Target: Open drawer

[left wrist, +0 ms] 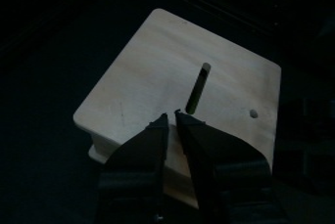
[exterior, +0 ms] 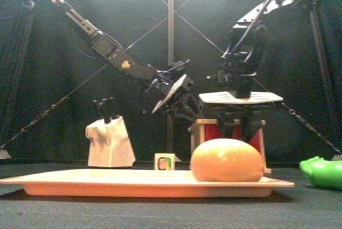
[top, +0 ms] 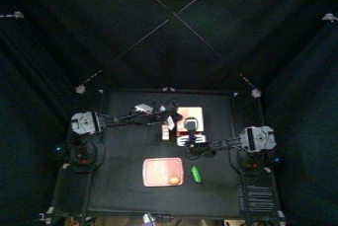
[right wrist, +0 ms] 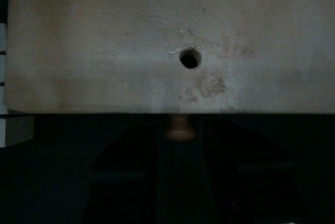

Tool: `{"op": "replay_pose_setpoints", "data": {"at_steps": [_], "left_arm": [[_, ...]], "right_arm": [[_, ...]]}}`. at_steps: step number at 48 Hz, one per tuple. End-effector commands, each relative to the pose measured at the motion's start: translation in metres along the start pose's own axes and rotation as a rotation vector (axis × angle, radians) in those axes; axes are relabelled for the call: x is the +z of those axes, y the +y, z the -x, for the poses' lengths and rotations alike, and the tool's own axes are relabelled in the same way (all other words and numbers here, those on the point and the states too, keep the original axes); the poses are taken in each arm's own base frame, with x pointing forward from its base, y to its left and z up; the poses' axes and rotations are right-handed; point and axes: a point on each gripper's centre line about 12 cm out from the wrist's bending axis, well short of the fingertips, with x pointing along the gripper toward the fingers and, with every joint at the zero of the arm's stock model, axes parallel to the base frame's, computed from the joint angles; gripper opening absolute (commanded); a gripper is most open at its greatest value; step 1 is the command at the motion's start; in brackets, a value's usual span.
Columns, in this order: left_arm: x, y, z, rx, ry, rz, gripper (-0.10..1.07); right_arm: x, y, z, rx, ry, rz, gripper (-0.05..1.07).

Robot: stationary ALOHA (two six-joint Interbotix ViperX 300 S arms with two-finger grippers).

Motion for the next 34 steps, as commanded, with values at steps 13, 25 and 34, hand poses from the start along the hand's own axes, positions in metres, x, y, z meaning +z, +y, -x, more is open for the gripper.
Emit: {"op": "replay_pose_setpoints", "data": {"at_steps": [13, 25, 34], "left_arm": [[0.006, 0.001, 0.001, 0.005, -0.008, 0.0, 0.6], [0.005, 0.004, 0.001, 0.01, -0.006, 0.004, 0.6], [0.004, 0.004, 0.001, 0.012, 0.0, 0.004, 0.6]], "right_arm": [[0.003, 0.006, 0.013, 0.042, -0.005, -0.003, 0.33], [-0.007, 0.01, 0.027, 0.08, -0.003, 0.016, 0.32], [-0.021, 0.012, 0.035, 0.094, 0.021, 0.034, 0.32]]}}
